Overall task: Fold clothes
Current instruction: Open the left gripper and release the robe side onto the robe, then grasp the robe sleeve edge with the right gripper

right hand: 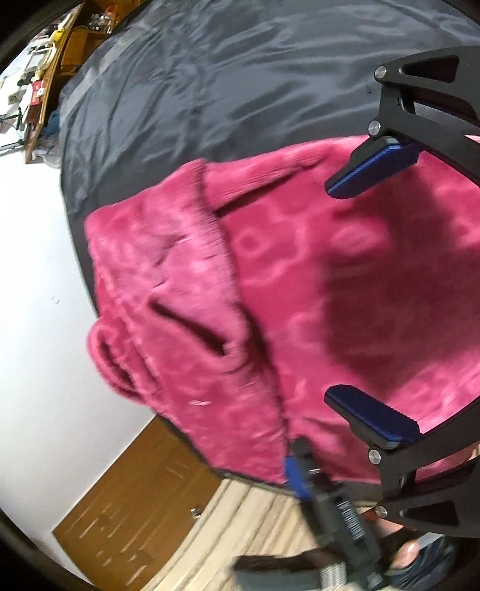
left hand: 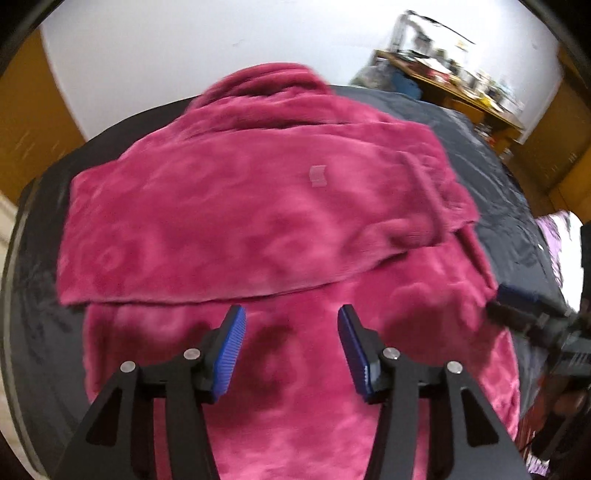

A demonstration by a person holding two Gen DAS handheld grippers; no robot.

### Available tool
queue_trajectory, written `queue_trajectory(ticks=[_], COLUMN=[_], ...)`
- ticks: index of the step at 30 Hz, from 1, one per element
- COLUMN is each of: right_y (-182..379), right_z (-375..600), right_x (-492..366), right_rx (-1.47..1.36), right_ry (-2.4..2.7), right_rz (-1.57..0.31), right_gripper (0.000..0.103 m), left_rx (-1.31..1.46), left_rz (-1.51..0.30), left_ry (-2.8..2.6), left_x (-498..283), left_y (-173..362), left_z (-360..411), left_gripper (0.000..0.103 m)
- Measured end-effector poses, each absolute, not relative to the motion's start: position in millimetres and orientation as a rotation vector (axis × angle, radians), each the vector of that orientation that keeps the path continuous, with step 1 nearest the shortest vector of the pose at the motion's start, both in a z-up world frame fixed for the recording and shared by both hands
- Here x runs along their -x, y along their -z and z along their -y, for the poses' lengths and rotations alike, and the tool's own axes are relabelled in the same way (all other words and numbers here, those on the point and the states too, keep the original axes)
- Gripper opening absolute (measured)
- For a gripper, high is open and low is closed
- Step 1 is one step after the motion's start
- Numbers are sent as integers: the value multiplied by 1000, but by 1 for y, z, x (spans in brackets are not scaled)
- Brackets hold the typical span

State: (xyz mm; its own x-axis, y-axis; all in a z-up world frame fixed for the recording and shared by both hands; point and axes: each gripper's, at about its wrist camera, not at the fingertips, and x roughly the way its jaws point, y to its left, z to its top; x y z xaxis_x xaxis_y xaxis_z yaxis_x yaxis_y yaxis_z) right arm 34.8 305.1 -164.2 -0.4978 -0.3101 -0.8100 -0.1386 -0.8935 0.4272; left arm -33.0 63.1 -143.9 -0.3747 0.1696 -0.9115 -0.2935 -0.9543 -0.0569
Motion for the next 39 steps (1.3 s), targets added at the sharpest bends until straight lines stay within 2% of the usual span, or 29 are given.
queue_trajectory(ticks=[9,18,21,22,23,27,28,29,32,39], right_y=[138,178,186,187,188,191,189,185,161,73], right_z=[-304,-296,-284,-281,-279,-275,-274,-273,-266,-272], right_x=[31,84,89,90,91,95,95,94,91,84], right_rx=[-1405,-1527,-1557,-1562,-1568,-1581,-1569,-1554,-1463,-1155], right_ry=[2594,2512,2487,2487,2487,2478,2480,2478,2522,2696], right_rz=[772,812,772,754,739,719,718,723,687,607], right_gripper=[102,101,93,86,74,45,28,20,15,13], left_rx=[1635,1675,1698,1704,1710,1728,1731,1732,1731,1679], left_rz=[-46,4,30,35,40,54,57,58,64,39], left_ry=[-2442,-2431,-2428,-2428,-2426,-2418,-2417,-2417,-2419,-2476], left_x=[57,72,78,80,81,84,85,86,89,91], left_y=[152,164,170,172,173,179,180,181,181,174], left_z=[-5,25,33,35,37,41,42,43,45,45], left_gripper=[58,62,62,62,62,64,64,64,65,66])
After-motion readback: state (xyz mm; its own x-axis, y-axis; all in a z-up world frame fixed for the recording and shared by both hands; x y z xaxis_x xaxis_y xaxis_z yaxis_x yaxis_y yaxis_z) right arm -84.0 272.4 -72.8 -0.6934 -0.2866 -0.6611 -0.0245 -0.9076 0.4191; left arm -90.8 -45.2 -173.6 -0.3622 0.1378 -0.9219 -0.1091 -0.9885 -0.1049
